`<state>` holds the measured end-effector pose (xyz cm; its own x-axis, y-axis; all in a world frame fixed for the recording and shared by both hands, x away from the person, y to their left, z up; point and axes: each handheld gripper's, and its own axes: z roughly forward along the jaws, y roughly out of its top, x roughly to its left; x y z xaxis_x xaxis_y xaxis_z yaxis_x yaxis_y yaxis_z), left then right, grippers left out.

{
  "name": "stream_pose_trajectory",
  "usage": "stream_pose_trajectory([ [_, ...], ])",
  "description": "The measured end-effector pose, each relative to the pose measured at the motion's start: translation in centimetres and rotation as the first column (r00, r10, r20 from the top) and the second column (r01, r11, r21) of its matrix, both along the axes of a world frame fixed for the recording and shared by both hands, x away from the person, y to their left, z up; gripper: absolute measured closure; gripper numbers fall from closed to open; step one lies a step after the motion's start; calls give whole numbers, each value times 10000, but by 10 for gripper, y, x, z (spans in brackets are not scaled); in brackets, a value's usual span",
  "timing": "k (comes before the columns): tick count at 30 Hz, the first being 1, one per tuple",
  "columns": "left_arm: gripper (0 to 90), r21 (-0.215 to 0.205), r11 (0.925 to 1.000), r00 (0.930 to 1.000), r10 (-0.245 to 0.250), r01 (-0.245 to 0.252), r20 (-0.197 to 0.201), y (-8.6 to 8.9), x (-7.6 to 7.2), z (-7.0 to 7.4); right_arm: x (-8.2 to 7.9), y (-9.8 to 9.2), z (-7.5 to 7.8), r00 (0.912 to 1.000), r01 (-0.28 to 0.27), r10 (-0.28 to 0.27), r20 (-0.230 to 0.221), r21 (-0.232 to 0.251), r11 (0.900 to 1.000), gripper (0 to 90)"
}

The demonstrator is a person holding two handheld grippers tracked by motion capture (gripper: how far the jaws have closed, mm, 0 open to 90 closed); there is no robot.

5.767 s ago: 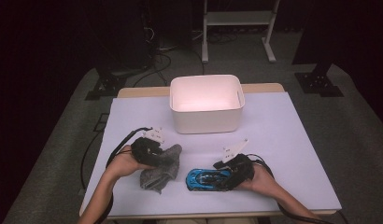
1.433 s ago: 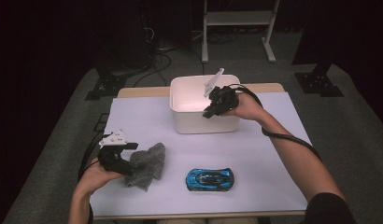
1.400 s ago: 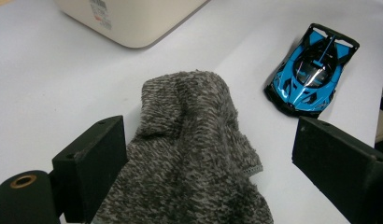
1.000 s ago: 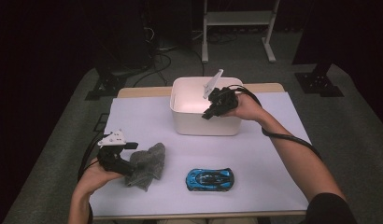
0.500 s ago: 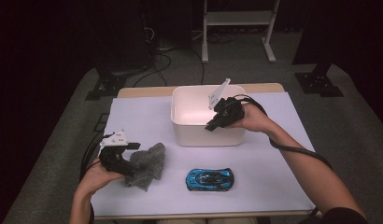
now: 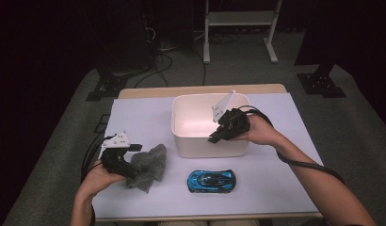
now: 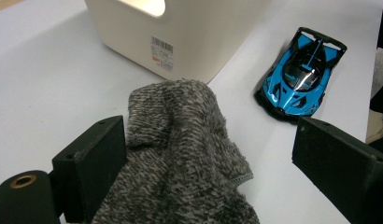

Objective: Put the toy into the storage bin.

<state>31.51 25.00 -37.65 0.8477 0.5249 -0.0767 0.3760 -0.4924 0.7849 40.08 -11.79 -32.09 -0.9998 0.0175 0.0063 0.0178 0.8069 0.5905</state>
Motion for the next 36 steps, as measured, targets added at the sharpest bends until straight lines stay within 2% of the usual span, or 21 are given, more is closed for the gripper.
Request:
stream_pose_trajectory([
  [7, 91, -51, 10000, 10000, 56, -57, -23, 1, 1, -1, 1, 1, 0, 9997, 160, -160, -204, -35, 9999, 853],
  [8, 91, -35, 10000, 10000, 49, -49, -17, 1, 1, -1, 1, 1, 0, 9992, 234, -234, -323, -4, 9997, 811],
  [9, 91, -42, 10000, 10000, 64, -64, -16, 2, 0, -1, 2, -1, 1, 9980, 483, -470, -432, 288, 9984, 712],
  [10, 91, -64, 10000, 10000, 69, -69, -10, 2, 0, -1, 2, -2, 4, 9970, 596, -572, -513, 449, 9972, 665],
  [13, 91, -35, 10000, 10000, 45, -44, 34, 1, 0, -1, -5, -7, 15, 9967, 771, -738, -348, 1046, 9915, 539],
  [15, 85, -75, 10000, 10000, 60, -60, 21, 0, -1, 0, -12, -8, 20, 9967, 814, -799, -168, 1154, 9900, 450],
  [16, 85, -75, 10000, 10000, 60, -60, 21, 0, -1, 0, -12, -8, 20, 9967, 814, -799, -168, 1154, 9900, 450],
  [19, 85, -86, 9999, 10000, 59, -58, 64, -1, -1, 0, -26, -11, 25, 9975, 712, -707, -85, 1293, 9890, 364],
  [22, 85, -45, 10000, 10000, 22, -22, 52, -1, -2, 0, -38, -13, 26, 9980, 635, -628, -92, 1488, 9868, 316],
  [25, 85, -16, 10000, 10000, 41, -41, 41, -1, -2, -1, -52, -15, 24, 9977, 671, -682, 21, 1523, 9861, 249],
  [28, 85, -35, 9999, 9999, 109, -109, -8, 0, -2, -1, -68, -19, 19, 9973, 653, -704, 210, 1847, 9806, 209],
  [30, 85, -32, 9999, 9999, 128, -128, -29, 0, -2, -2, -75, -21, 13, 9978, 625, -653, 73, 1984, 9781, 209],
  [32, 85, -11, 9999, 9999, 138, -139, -46, 1, -2, -2, -81, -21, 4, 9975, 636, -684, 189, 1893, 9799, 201],
  [36, 85, 6, 9999, 9999, 124, -124, -64, 2, -2, -2, -88, -19, -19, 9976, 698, -693, -85, 1623, 9843, 190],
])
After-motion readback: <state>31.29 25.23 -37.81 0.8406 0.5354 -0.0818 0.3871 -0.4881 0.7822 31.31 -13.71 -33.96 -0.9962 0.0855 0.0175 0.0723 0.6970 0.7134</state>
